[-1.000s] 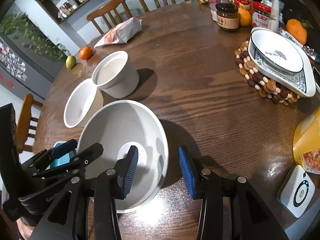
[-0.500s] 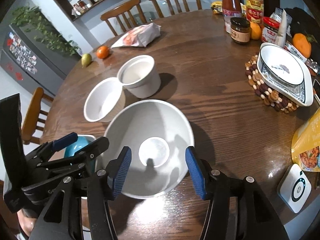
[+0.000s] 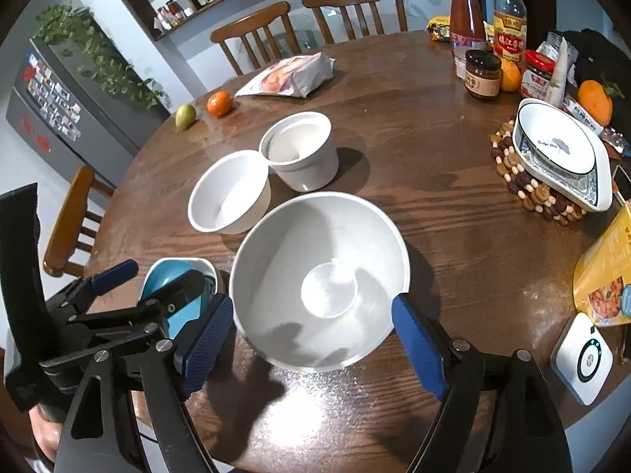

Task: Organize plates and bowls
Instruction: 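Move both tools toward the medium white bowl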

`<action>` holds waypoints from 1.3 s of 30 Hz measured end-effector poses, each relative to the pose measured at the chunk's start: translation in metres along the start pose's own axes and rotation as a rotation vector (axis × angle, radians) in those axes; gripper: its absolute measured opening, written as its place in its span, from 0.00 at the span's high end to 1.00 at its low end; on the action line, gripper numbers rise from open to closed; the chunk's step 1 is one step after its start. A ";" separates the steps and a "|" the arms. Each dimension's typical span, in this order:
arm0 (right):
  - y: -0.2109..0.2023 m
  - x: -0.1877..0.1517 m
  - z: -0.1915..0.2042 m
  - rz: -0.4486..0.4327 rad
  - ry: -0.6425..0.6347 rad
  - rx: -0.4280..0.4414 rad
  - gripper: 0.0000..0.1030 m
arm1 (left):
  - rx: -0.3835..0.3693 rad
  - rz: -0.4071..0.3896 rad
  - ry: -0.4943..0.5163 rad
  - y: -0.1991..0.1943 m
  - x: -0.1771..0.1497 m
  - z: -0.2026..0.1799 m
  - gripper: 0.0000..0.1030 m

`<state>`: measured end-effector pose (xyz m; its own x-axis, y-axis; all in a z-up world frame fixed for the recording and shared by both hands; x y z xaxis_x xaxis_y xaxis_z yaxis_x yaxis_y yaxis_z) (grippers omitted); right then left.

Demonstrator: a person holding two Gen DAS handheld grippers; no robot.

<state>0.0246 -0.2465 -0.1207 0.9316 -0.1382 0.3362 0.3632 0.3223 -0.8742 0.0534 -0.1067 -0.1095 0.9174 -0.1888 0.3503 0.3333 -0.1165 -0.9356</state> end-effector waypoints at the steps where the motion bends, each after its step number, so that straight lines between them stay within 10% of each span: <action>1: 0.000 -0.001 0.001 0.003 -0.002 -0.001 0.19 | 0.000 0.000 -0.002 -0.001 -0.001 0.002 0.01; 39: 0.024 0.051 0.076 -0.023 0.016 0.063 0.19 | -0.084 0.034 0.005 0.014 0.044 0.088 0.01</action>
<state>0.0817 -0.1751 -0.0982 0.9228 -0.1612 0.3500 0.3853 0.3767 -0.8424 0.1175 -0.0306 -0.1111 0.9269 -0.1985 0.3186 0.2821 -0.1916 -0.9401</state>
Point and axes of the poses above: each gripper's, at about its wrist camera, not at the fingertips, and y roughly the way its jaws point, z to its left, x to its top, the point moved 10 cm from there along y, roughly the way its jaws point, and after that the axes turned 11 degrees about z, right-handed, at the moved point
